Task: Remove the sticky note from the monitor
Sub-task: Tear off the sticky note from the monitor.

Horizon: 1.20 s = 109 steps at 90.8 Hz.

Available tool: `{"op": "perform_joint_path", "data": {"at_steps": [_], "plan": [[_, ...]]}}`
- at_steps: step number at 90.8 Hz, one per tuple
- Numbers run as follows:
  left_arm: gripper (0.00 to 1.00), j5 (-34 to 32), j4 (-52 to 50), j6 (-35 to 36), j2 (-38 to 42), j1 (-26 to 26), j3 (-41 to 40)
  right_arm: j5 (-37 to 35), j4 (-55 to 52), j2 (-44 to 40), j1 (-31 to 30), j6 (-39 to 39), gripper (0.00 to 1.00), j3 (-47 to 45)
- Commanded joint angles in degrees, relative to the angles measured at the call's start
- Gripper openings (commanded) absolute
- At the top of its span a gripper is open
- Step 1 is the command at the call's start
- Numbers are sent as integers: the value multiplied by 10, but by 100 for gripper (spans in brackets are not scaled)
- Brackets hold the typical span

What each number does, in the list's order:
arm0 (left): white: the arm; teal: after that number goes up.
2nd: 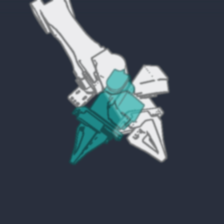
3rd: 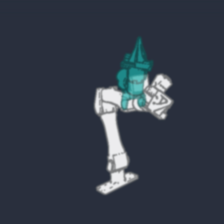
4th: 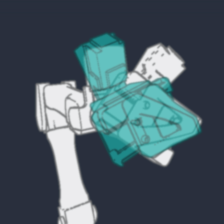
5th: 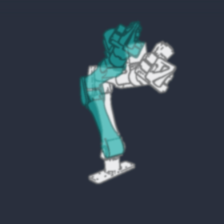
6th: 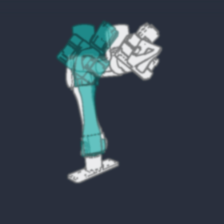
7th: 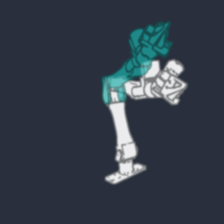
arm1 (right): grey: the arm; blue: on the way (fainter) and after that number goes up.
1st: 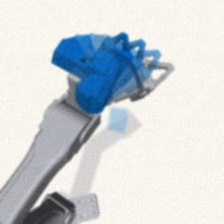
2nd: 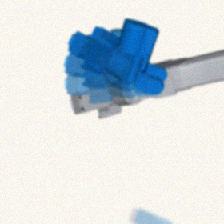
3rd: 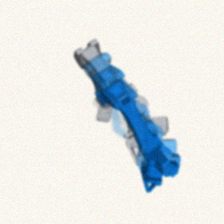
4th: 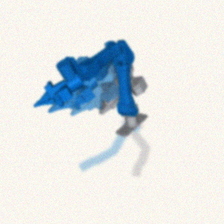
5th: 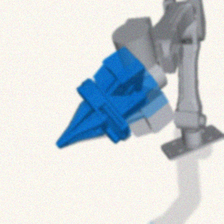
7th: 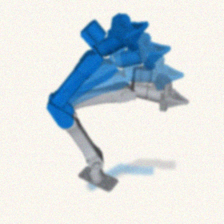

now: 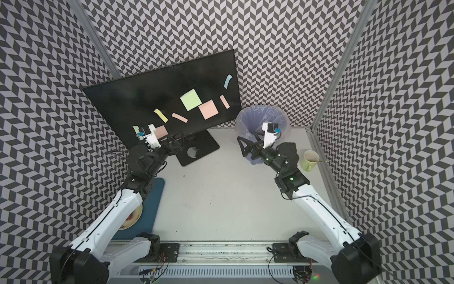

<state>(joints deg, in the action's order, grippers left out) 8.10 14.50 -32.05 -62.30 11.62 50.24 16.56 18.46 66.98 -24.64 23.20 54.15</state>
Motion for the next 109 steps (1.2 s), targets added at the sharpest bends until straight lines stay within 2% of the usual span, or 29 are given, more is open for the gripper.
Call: {"op": "perform_joint_path", "data": {"at_steps": [1,10,18,27,46,66,109], "plan": [[100,65,-24,-6,-28,0,47,36,84,50,-5,71,99,48],[100,73,-24,-6,-46,0,73,31,117,109,-8,111,99,101],[100,86,-26,-6,-63,0,94,-3,112,166,-10,149,99,156],[100,103,-36,-5,-83,0,115,-6,116,231,-8,203,98,217],[100,119,-59,8,-112,-4,154,18,133,356,0,307,95,339],[100,136,-66,10,-130,-12,184,37,162,464,9,384,93,455],[100,163,-73,20,-163,-20,203,25,177,603,31,454,90,632]]}}
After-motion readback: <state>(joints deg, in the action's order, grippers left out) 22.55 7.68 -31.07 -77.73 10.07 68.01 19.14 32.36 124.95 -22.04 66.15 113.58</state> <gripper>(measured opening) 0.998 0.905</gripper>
